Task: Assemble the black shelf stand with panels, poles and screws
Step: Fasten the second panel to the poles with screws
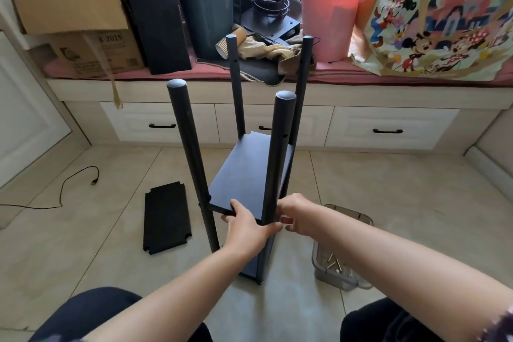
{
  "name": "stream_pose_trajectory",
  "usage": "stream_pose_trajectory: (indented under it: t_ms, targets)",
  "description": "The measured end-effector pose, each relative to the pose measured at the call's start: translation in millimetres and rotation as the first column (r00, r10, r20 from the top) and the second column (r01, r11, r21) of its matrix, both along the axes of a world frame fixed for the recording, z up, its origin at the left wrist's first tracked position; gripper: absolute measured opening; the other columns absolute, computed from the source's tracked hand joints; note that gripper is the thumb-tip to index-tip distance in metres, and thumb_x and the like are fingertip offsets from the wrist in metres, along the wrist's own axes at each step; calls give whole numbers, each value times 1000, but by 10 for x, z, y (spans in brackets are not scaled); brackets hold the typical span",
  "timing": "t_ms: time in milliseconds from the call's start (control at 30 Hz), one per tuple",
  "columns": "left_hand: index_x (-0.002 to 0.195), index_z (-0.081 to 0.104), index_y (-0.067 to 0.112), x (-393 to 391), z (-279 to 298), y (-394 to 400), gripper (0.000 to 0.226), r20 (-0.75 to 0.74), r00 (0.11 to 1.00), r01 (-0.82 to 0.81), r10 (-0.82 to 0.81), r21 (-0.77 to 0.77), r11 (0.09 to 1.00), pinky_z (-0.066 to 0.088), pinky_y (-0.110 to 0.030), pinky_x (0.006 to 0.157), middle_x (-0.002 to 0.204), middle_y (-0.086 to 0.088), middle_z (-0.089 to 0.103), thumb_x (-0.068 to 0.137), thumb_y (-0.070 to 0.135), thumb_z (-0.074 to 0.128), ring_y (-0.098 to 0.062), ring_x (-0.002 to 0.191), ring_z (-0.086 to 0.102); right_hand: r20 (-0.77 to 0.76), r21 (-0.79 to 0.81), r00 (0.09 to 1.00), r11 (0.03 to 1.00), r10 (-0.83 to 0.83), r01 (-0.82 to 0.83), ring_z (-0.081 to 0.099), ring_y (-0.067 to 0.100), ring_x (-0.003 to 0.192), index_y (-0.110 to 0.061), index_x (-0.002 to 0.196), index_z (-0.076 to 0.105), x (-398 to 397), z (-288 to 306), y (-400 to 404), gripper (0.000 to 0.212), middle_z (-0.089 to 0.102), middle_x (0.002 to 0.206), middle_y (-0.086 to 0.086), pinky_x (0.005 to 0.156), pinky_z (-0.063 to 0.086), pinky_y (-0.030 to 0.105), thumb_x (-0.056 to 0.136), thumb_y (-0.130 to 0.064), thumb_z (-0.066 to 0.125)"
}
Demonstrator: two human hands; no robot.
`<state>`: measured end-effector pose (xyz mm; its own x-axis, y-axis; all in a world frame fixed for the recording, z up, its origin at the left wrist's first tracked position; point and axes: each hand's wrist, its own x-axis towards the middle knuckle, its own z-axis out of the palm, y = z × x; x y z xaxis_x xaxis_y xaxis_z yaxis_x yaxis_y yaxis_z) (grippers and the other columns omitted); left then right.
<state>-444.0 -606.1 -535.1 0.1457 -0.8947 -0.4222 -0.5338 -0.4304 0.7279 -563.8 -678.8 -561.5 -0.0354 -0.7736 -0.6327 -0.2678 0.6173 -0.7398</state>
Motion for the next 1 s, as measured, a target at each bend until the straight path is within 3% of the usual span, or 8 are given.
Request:
stream_pose_trajectory:
  t_ms: [100,167,367,567,700,767,900,1000]
  targets:
    - [156,-16,4,-67,21,-13,120,92,996,-8,11,-28,1000,39,-39,106,158,-34,17,88,45,74,-39,139,41,-13,-37,999,999,-30,29,68,26,99,-1,93,70,12,-34,-49,27,73,99,13,78,48,33,80,-24,75]
    - [157,-13,5,-17,21,-53,114,102,994,-25,32,-64,998,39,-38,105,155,-31,24,91,37,73,-38,136,43,-12,-71,999,996,-51,50,67,27,105,-2,95,71,18,-6,-89,31,74,101,14,87,52,34,77,-26,79]
    - [159,-8,9,179,-4,-132,114,79,996,-40,47,-85,996,43,-36,101,143,-21,46,87,31,78,-32,131,49,52,-66,998,997,-35,38,66,20,88,-5,92,72,71,-7,-133,24,74,92,10,91,54,34,80,-24,81]
    - [161,3,11,243,-22,-63,105,35,998,-44,48,-130,991,36,-33,109,155,-11,39,87,19,78,-27,144,36,87,-59,996,998,-23,28,67,17,84,-9,83,66,103,-55,-137,13,70,83,5,83,53,31,86,-18,75]
    - [161,4,19,157,-97,-39,114,-15,998,-61,60,-147,987,31,-37,115,161,-13,26,81,28,84,-28,147,31,103,-55,995,999,7,-2,69,20,93,-10,81,66,97,-45,-115,14,73,89,7,96,53,37,87,-20,74]
    - [161,7,20,115,-135,-50,114,-17,998,-70,68,-171,983,29,-35,116,158,-16,26,80,32,85,-28,146,30,125,-51,992,999,16,-9,70,19,92,-10,82,67,76,-40,-101,13,74,93,8,93,55,35,87,-20,74]
    - [160,18,20,181,-176,-90,107,15,995,-89,95,-218,972,36,-35,112,150,-13,42,78,31,86,-28,140,39,148,-40,989,999,12,-6,65,13,77,-11,85,66,79,-38,-84,13,70,81,2,89,54,33,86,-19,76]
    - [158,29,19,312,-188,-124,104,55,993,-88,104,-250,964,41,-35,112,143,-7,55,74,29,89,-25,137,46,169,-44,985,999,22,-15,66,16,86,-12,97,65,137,-44,-83,16,71,87,3,91,54,35,86,-18,75]
